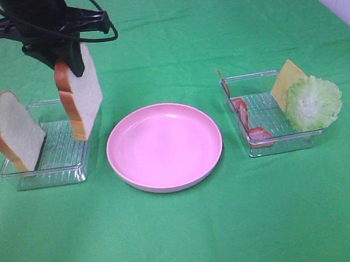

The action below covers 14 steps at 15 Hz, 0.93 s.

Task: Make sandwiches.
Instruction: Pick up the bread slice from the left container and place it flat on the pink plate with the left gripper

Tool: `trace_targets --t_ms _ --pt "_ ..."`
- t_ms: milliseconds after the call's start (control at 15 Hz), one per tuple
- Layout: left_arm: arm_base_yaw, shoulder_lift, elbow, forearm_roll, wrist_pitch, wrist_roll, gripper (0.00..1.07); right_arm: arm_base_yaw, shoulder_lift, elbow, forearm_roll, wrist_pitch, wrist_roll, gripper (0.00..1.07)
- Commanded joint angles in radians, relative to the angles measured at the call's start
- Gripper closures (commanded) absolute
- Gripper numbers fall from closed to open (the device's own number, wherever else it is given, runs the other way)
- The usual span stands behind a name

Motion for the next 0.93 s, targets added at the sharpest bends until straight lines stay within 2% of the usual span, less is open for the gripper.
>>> trace_targets --t_ms 67,200,267,400,467,667,733,933 --pt "0.0 0.005 -0.002 -0.17 -0.081 0.157 1.07 -0.007 -0.014 0.003 0.001 -0.009 0.001 0.31" --pt "0.0 0.032 -0.002 -0.322 -0.143 0.296 1.07 -0.007 -0.014 0.003 0.001 -0.009 0.001 0.31" --pt "0.0 0.055 -0.002 -0.378 -0.165 0.341 1.07 -0.007 -0.014 0.003 0.001 -0.009 0.001 0.31" --pt "0.0 0.105 -0.002 -0.447 -0.172 0.37 1.07 -0.007 -0.014 0.003 0.001 -0.009 0.001 0.31" --pt "0.0 0.18 -0.002 -0.54 -0.198 0.407 1.07 -0.007 -0.014 0.003 0.001 -0.009 0.001 0.31" --pt "0.0 0.256 -0.002 -0.732 -0.269 0.547 1.07 -0.007 -0.014 0.003 0.001 -0.009 0.001 0.31" --pt "0.0 0.275 -0.002 -0.777 -0.275 0.566 1.07 -0.007 -0.014 0.003 0.001 -0.009 0.001 0.31" --pt "0.0 0.323 -0.002 -0.814 -0.268 0.573 1.07 -0.007 -0.014 0.003 0.001 -0.009 0.001 0.31"
